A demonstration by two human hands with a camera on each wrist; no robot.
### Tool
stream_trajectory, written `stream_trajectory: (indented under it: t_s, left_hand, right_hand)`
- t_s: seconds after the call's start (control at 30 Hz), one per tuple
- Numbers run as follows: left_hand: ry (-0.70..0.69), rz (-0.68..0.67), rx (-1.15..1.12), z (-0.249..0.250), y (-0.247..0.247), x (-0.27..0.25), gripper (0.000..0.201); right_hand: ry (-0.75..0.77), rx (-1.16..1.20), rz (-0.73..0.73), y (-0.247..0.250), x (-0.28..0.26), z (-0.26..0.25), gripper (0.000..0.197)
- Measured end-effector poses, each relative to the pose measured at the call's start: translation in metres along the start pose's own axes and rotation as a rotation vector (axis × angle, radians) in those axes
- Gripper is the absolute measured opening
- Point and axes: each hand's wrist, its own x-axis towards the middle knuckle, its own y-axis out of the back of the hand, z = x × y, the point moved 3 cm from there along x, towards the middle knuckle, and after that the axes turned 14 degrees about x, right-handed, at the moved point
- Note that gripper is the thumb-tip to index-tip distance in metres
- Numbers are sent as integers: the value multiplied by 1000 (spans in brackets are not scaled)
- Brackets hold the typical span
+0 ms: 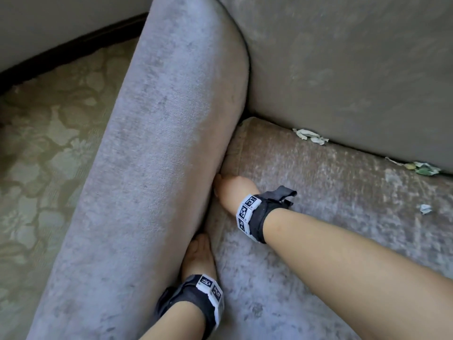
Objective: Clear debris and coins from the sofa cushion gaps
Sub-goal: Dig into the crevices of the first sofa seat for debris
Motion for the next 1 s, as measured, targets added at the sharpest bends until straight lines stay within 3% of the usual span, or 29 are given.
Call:
stream_trajectory:
  t_s: [0.17,0.23,0.33,0.53,0.63,0.73,0.8,0.87,0.97,1.0]
  left_hand:
    - [-3,-86,-282,-18,50,-15,36]
    - [31,-48,-504,-34,87,-21,29]
    - [9,60,-664,-58,153,-24,28]
    - [-5,251,-614,-64,265,-22,23]
    - [30,297,-598,-51,300,-12,41]
    - [108,257,-620,-42,325,18,43]
    - [149,241,-606,-45,341,43,34]
    - [178,228,-522,-49,354,67,32]
    - [287,206,-522,-53,359,91,33]
    - [296,219,-566,-50,357,97,37]
  right_hand:
    - [-160,137,-65,32,-29,31,29]
    - [-236,193,-61,47,-47,53,30]
    - [-313,269,4,73,-82,85,25]
    - [-556,493,212,125,-156,163,25]
    - [-601,705,328,133,-195,204,13]
    - [-703,929,400,129,-218,241,47]
    - [-778,965,446,125,-223,265,40]
    - [-832,958,533,124,-225,289,15]
    - [-998,910,727,123,-225,321,23]
    - [-1048,899,786,123,-223,329,36]
